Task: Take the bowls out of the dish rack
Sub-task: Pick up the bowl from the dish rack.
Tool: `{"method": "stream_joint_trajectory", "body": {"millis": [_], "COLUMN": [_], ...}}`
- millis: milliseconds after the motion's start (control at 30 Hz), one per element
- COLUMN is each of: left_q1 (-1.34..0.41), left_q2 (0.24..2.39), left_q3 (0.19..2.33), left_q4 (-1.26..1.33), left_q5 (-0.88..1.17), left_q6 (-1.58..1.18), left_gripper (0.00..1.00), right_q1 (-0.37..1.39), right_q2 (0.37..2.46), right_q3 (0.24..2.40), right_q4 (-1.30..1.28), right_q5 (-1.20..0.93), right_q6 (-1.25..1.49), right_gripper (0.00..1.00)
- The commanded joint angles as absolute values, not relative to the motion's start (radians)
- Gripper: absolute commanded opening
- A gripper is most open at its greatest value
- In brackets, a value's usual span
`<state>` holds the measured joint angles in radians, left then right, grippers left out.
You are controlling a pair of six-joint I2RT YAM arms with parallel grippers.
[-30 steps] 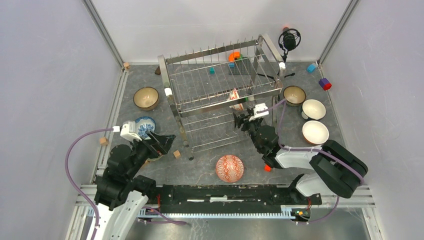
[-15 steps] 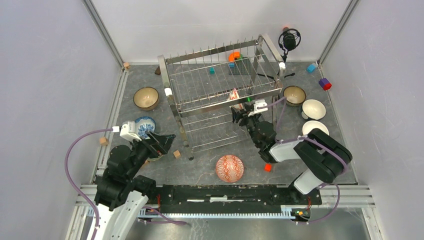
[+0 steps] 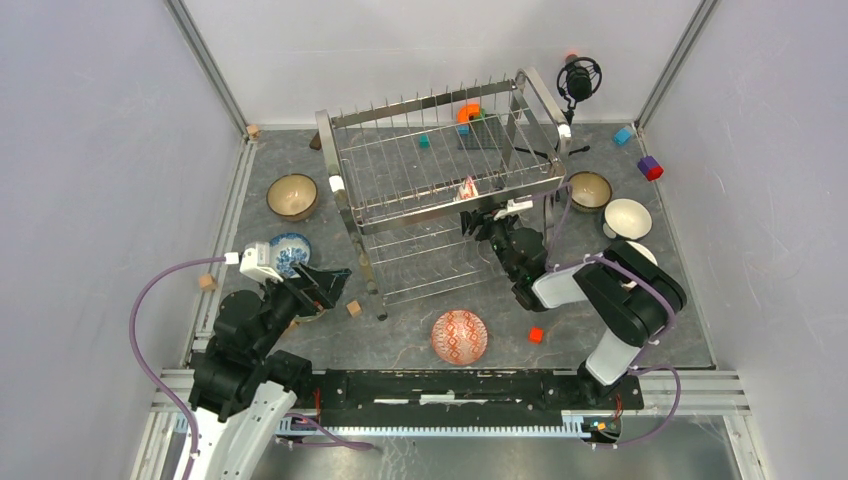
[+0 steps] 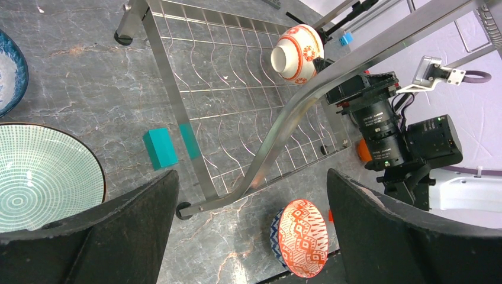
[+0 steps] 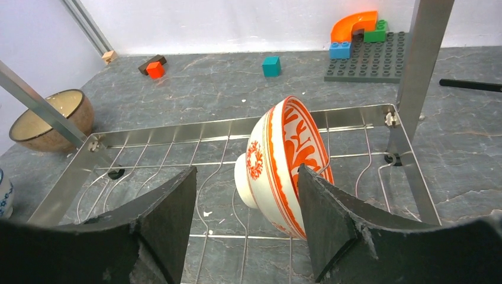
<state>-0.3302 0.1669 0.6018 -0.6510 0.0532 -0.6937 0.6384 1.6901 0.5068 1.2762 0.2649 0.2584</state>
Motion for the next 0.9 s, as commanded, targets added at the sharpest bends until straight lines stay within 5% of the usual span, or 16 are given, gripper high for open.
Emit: {"method": "stream_joint_trajectory", "body": {"millis": [0,533,700,867], "left_q1": [-0.328,-0.327,-0.327,-0.327], "left_q2": [0.161,0.138,0.142,0.14], "left_q3": [0.601,0.601,0.601,0.6], "left_q4": [-0.608,-0.605,-0.602,-0.602], "left_q5": [0.052,0.061,0.069,0.07], "left_q6": [-0.655,-0.654,-0.654,-0.653], "left_gripper": [1.0,1.0,1.0,1.0], "right_q1": [0.617,0.57,0.565,0.552], "right_q2": [1.717,1.802,1.816,1.827], "right_q3": [0.546,0.597,0.598,0.605], "right_q4": [1.281,1.3,1.309,1.304], "right_q5": [0.214,0.089,0.072,0.037], "right_q6": [0.31,0.451,0.457,0.462], "right_gripper": [0.69,0.65,0.59,0.42]}}
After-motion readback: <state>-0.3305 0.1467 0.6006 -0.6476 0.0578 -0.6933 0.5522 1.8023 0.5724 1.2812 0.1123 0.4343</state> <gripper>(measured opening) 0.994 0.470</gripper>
